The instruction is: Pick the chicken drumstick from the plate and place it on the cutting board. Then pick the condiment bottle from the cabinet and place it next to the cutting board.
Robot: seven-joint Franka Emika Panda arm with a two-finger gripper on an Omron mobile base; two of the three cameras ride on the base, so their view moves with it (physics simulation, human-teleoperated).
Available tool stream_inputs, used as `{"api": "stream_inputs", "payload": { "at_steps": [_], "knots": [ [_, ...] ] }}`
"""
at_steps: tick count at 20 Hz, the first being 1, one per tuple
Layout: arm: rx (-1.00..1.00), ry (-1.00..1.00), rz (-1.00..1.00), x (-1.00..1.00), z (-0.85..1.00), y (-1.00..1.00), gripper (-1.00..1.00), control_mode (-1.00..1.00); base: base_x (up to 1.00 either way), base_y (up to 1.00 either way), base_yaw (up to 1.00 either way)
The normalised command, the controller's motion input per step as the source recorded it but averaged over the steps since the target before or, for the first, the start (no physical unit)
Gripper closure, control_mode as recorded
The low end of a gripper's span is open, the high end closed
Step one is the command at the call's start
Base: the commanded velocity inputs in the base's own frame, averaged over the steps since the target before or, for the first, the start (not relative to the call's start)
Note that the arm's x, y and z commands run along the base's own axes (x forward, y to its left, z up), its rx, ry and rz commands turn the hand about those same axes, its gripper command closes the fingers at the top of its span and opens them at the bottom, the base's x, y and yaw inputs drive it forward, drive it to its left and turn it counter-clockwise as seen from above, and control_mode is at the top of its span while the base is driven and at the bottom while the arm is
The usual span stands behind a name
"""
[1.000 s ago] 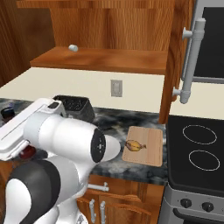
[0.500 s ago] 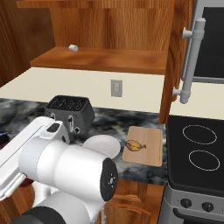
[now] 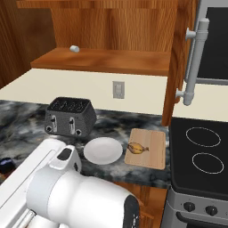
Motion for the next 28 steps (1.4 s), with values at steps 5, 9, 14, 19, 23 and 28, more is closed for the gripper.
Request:
{"api": "stream_inputs", "payload": {
  "at_steps": [5,9,14,19,23,28],
  "knots": [
    [0.00,-0.03,0.00,0.03,-0.09,-0.11,1.00,-1.00,0.00,0.00,0.00],
    [0.00,-0.03,0.01,0.10,-0.28,-0.02,1.00,-1.00,0.00,0.00,0.00],
    [0.00,-0.03,0.01,0.17,-0.34,-0.04,1.00,-1.00,0.00,0.00,0.00],
    [0.01,-0.04,0.02,0.20,-0.41,-0.08,1.00,-1.00,0.00,0.00,0.00],
    [0.12,0.00,0.02,0.21,-0.43,-0.01,1.00,-1.00,0.00,0.00,0.00],
    [0.20,0.00,0.02,0.26,-0.40,0.00,1.00,-1.00,0.00,0.00,0.00]
  ]
}}
